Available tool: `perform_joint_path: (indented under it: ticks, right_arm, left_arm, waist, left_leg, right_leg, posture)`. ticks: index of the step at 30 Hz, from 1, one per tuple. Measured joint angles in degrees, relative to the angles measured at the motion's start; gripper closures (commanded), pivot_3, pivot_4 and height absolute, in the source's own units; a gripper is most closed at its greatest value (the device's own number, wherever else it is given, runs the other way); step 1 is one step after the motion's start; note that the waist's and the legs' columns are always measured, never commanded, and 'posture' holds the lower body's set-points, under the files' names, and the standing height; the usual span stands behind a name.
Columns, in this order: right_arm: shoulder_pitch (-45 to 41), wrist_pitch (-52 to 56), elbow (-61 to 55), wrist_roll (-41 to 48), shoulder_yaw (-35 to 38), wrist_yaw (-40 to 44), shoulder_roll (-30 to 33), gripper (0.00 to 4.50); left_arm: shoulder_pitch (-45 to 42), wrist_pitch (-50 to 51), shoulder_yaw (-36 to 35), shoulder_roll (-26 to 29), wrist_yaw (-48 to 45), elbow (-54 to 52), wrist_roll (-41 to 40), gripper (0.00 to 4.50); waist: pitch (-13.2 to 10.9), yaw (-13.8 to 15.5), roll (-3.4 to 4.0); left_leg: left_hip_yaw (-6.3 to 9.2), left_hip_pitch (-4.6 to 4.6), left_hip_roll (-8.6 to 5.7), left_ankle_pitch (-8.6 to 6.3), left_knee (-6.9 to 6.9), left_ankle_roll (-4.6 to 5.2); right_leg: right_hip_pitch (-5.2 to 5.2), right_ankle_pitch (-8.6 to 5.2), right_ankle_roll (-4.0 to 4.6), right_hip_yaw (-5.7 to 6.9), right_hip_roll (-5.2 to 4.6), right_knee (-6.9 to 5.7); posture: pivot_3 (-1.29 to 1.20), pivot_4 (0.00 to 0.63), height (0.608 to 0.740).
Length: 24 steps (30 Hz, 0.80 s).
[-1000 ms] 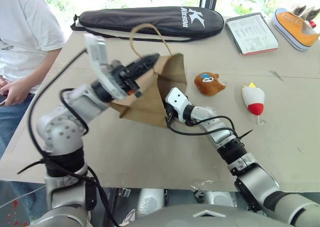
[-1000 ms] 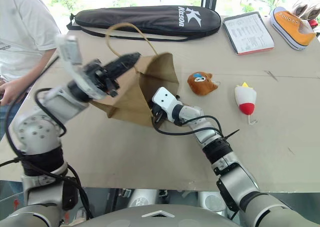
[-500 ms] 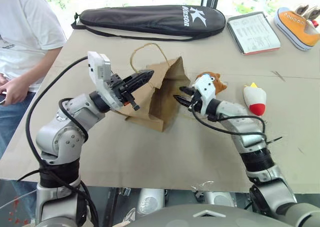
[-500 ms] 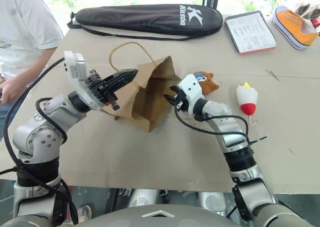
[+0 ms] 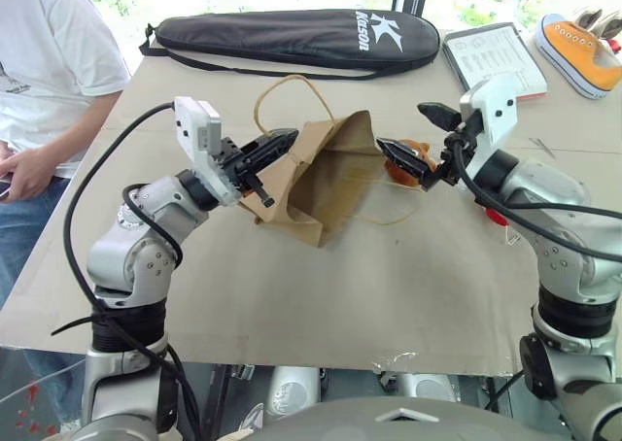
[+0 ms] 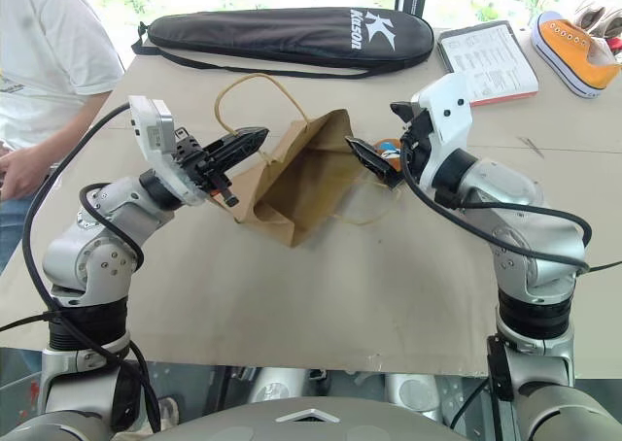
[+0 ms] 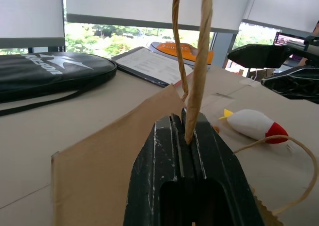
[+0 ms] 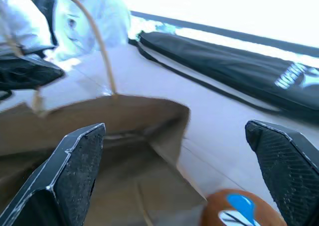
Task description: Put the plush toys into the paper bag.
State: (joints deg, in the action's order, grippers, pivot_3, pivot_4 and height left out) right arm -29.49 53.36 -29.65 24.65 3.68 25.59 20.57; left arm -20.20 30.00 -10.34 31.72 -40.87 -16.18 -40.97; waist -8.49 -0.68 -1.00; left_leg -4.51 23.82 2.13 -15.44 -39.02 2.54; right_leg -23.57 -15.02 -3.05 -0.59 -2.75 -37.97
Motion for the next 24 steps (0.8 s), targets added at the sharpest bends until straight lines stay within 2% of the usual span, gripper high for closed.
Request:
perform_joint_path:
  ticks: [4, 8, 11, 14, 16, 19, 20, 24]
  right_arm:
    - [-1.3, -1.0, 10.3, -6.0, -4.0, -1.9, 4.6, 0.04]
    - [-3.7, -4.8, 24.7, -11.1, -9.5, -2.0, 4.5, 0.04]
    - [-5.6, -9.0, 31.2, -13.2, -12.6, -0.3, 3.6, 0.82]
    - [-6.4, -11.9, 33.3, -14.3, -13.5, 1.5, 3.6, 2.06]
    - [-6.1, -13.7, 33.3, -15.0, -13.9, 2.4, 3.9, 3.04]
    - [-4.2, -14.9, 31.6, -14.8, -12.4, 3.0, 4.2, 4.21]
    - [-3.6, -15.0, 31.1, -14.6, -11.9, 3.1, 4.3, 4.44]
    - [1.2, -15.2, 27.0, -10.8, -4.6, 4.2, 6.0, 4.44]
  left_arm:
    - [-0.9, -1.0, 0.1, 0.0, -0.1, 0.2, 1.8, 4.50]
    - [-1.0, -3.0, 1.9, 0.1, -1.2, 0.8, 4.3, 4.50]
    - [-1.0, -3.3, 2.1, -0.1, -1.4, 1.0, 5.0, 4.50]
    - [-0.9, -3.4, 2.0, -0.1, -1.4, 1.0, 5.4, 4.50]
    - [-0.9, -3.5, 1.9, -0.3, -1.3, 1.0, 5.4, 4.50]
    - [-0.9, -3.6, 1.9, -1.0, -1.1, 0.9, 5.4, 4.50]
    - [-0.9, -3.6, 1.9, -1.1, -1.1, 1.0, 5.4, 4.50]
    - [-0.9, -3.7, 2.0, -2.3, -0.4, 0.9, 5.3, 4.50]
  waist:
    - [0.0, 0.0, 0.00]
    - [0.0, -0.1, -0.01]
    - [0.0, -0.2, 0.00]
    - [0.0, -0.1, -0.01]
    - [0.0, 0.0, -0.01]
    - [0.0, 0.1, -0.01]
    - [0.0, 0.1, -0.01]
    - [0.0, 0.3, -0.02]
  left_leg:
    - [-0.08, 0.00, -0.02, -0.01, 0.00, 0.03]
    - [-0.10, 0.01, 0.00, -0.01, 0.00, 0.02]
    - [-0.13, 0.02, 0.03, -0.01, 0.03, 0.02]
    - [-0.13, 0.02, 0.03, -0.01, 0.02, 0.02]
    - [-0.14, 0.02, 0.03, -0.01, 0.01, 0.03]
    - [-0.12, 0.03, 0.03, -0.01, 0.01, 0.02]
    - [-0.11, 0.03, 0.03, -0.01, 0.01, 0.02]
    - [-0.13, 0.06, 0.03, -0.01, 0.01, 0.03]
  right_leg:
    - [0.00, 0.00, -0.01, -0.09, 0.00, 0.03]
    - [-0.06, 0.00, -0.01, -0.14, 0.08, 0.04]
    - [-0.12, 0.00, -0.01, -0.19, 0.09, 0.03]
    - [-0.10, 0.00, -0.02, -0.17, 0.06, 0.03]
    - [-0.09, 0.00, -0.02, -0.18, 0.04, 0.03]
    - [-0.09, 0.00, -0.02, -0.17, 0.03, 0.02]
    - [-0.09, 0.00, -0.02, -0.16, 0.04, 0.01]
    - [-0.08, 0.01, -0.03, -0.17, 0.02, 0.03]
  posture:
    - [0.00, 0.150, 0.740]
    - [0.00, 0.150, 0.740]
    - [0.00, 0.150, 0.740]
    - [0.00, 0.150, 0.740]
    - [0.00, 0.150, 0.740]
    - [0.00, 0.150, 0.740]
    - [0.00, 0.150, 0.740]
    - [0.00, 0.150, 0.740]
